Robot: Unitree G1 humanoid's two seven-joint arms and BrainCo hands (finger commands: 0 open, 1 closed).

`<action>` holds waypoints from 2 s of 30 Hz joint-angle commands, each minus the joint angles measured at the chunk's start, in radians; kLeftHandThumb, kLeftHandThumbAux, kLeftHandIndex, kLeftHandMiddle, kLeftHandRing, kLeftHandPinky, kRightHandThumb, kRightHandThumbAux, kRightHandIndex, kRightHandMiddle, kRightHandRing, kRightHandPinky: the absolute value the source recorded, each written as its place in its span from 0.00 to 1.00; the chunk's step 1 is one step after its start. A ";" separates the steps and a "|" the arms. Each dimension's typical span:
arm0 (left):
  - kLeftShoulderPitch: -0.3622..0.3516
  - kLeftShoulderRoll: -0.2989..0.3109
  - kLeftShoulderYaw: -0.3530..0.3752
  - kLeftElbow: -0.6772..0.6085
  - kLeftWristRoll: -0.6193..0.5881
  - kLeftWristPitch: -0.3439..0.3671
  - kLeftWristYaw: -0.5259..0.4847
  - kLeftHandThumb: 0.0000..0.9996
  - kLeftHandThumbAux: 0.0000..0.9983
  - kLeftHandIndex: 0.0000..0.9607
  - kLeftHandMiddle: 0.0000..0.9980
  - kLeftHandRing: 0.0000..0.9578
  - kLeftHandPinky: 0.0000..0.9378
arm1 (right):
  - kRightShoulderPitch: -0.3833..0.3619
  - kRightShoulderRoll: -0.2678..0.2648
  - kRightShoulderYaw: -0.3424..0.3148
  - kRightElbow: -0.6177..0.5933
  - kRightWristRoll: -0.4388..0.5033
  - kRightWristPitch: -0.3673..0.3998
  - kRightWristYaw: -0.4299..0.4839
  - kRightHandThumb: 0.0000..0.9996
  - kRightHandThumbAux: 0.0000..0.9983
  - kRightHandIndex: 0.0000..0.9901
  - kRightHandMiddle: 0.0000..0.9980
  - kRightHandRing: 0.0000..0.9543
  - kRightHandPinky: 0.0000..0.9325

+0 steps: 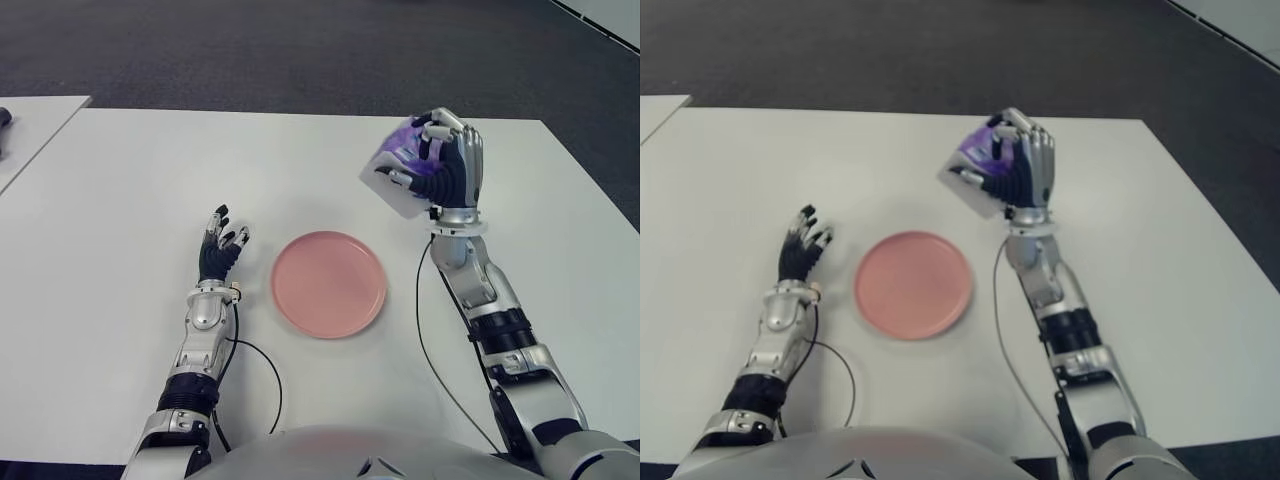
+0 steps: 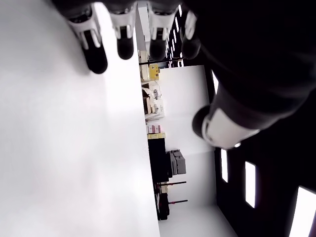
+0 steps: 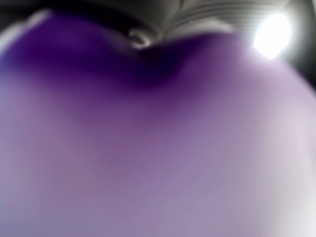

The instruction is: Put the tissue paper into the plate.

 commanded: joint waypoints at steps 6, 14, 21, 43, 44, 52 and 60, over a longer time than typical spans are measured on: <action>0.008 -0.009 -0.003 0.027 0.003 -0.006 0.001 0.00 0.70 0.00 0.00 0.00 0.00 | -0.004 0.013 0.011 0.007 -0.021 -0.048 0.011 1.00 0.63 0.83 0.46 0.53 0.90; 0.011 -0.012 -0.006 0.018 0.008 0.001 0.004 0.00 0.69 0.00 0.00 0.00 0.00 | 0.062 0.046 0.102 -0.087 -0.081 -0.017 0.127 1.00 0.63 0.85 0.47 0.52 0.88; 0.014 -0.015 -0.009 0.008 0.011 0.008 0.002 0.00 0.69 0.00 0.00 0.00 0.00 | 0.084 0.059 0.161 -0.112 -0.128 -0.010 0.202 1.00 0.63 0.83 0.47 0.52 0.89; 0.004 -0.014 -0.012 0.028 0.024 -0.003 0.003 0.00 0.67 0.00 0.00 0.00 0.00 | 0.146 -0.015 0.306 0.014 -0.087 -0.224 0.427 1.00 0.63 0.78 0.46 0.53 0.89; 0.004 -0.013 -0.011 0.030 0.024 -0.005 0.002 0.00 0.67 0.00 0.00 0.00 0.00 | 0.149 -0.018 0.308 0.014 -0.091 -0.224 0.429 1.00 0.63 0.78 0.46 0.53 0.89; 0.003 -0.010 -0.011 0.033 0.022 -0.004 -0.003 0.00 0.67 0.00 0.00 0.00 0.00 | 0.153 -0.032 0.314 0.002 -0.119 -0.204 0.467 1.00 0.63 0.78 0.46 0.53 0.89; 0.001 -0.008 -0.009 0.035 0.019 -0.003 -0.004 0.00 0.69 0.00 0.00 0.00 0.00 | 0.149 -0.029 0.310 0.018 -0.142 -0.191 0.456 1.00 0.63 0.78 0.46 0.53 0.90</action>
